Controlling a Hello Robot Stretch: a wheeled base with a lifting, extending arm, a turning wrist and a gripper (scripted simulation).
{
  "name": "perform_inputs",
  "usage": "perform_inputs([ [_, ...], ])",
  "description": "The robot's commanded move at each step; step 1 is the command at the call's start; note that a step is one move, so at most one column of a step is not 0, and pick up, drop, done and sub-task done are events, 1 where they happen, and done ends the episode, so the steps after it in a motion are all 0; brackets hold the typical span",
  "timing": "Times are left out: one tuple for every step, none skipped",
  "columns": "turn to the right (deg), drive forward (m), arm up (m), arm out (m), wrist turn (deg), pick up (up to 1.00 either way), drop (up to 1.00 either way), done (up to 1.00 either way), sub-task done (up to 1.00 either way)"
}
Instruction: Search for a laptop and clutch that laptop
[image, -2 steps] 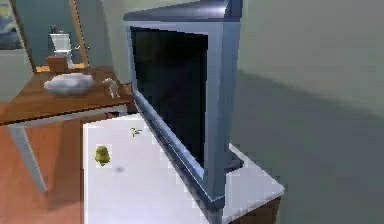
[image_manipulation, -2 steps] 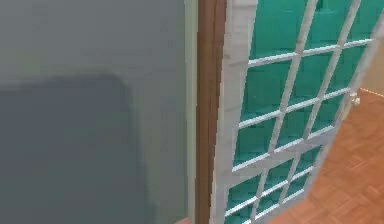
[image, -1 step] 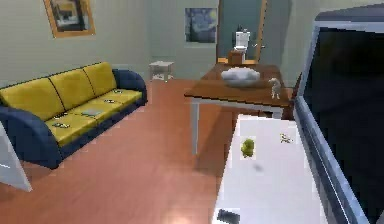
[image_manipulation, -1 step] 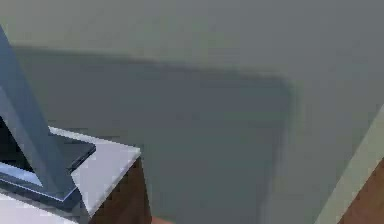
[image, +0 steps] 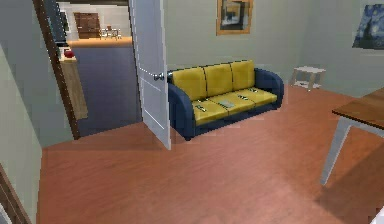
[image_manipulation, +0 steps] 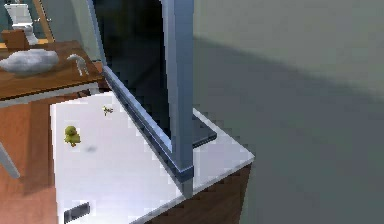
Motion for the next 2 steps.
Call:
perform_inputs([
  [0.0, 0.0, 0.5, 0.0, 0.0, 0.0, 0.0, 0.0, 0.0],
  [0.0, 0.0, 0.3, 0.0, 0.0, 0.0, 0.0, 0.0, 0.0],
])
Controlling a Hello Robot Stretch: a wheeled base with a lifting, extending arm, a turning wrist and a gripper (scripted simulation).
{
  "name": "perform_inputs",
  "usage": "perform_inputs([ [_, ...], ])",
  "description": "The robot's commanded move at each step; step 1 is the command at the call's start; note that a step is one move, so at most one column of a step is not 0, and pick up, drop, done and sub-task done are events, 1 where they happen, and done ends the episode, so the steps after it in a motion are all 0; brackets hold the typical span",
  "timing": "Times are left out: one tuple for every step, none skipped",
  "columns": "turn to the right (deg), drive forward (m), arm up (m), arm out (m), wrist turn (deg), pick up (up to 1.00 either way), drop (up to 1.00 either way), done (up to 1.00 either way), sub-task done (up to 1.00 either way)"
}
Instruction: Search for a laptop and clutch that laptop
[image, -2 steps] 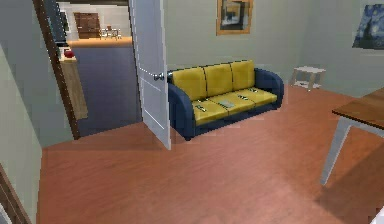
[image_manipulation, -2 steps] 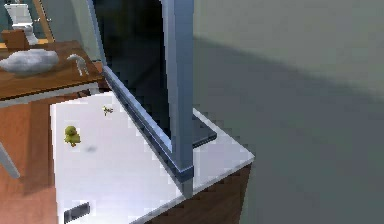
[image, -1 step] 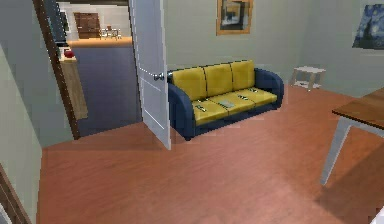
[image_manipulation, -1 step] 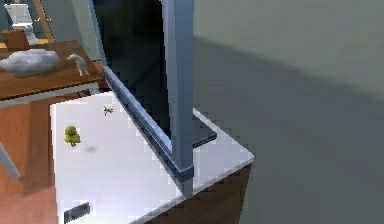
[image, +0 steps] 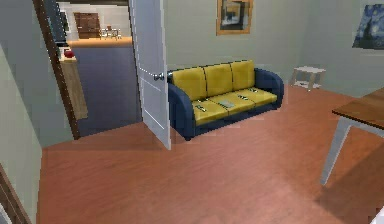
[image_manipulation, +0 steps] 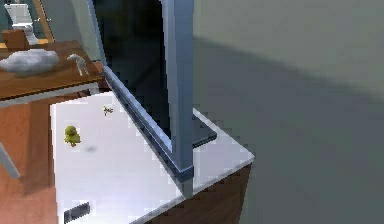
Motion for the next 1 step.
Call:
perform_inputs([
  [0.0, 0.0, 0.0, 0.48, 0.0, 0.0, 0.0, 0.0, 0.0],
])
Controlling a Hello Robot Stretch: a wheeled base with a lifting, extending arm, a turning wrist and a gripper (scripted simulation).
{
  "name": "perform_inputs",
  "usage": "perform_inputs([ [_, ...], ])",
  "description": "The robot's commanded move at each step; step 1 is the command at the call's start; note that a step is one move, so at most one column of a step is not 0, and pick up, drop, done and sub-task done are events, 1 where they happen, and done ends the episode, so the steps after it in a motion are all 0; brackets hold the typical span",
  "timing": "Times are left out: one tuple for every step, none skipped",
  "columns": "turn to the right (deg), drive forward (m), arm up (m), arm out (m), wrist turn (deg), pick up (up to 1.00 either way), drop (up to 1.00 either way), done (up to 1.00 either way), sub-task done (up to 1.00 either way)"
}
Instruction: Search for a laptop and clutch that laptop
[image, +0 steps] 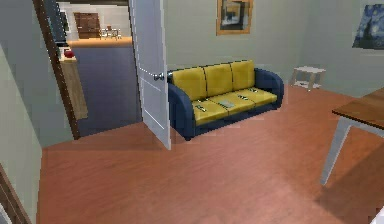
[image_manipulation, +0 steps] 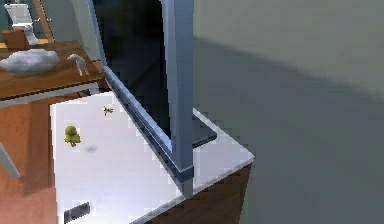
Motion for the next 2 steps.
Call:
perform_inputs([
  [0.0, 0.0, 0.0, 0.48, 0.0, 0.0, 0.0, 0.0, 0.0],
  [0.0, 0.0, 0.08, 0.0, 0.0, 0.0, 0.0, 0.0, 0.0],
])
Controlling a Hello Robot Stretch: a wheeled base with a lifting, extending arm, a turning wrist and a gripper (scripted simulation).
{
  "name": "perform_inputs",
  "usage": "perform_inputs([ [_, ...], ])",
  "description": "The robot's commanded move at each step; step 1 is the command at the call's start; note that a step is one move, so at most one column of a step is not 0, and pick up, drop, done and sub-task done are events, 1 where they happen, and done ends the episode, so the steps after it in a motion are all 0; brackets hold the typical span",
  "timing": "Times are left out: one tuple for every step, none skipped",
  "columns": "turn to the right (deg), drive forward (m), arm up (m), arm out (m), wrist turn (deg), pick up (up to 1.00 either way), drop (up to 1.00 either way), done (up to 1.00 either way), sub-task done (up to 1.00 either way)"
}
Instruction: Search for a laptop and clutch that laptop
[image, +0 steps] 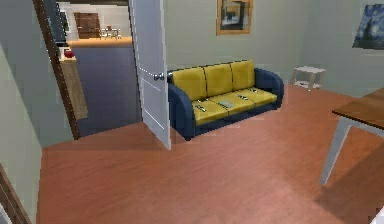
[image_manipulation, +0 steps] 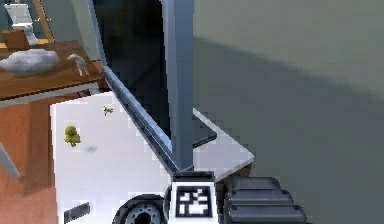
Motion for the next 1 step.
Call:
perform_inputs([
  [0.0, 0.0, 0.0, 0.48, 0.0, 0.0, 0.0, 0.0, 0.0],
])
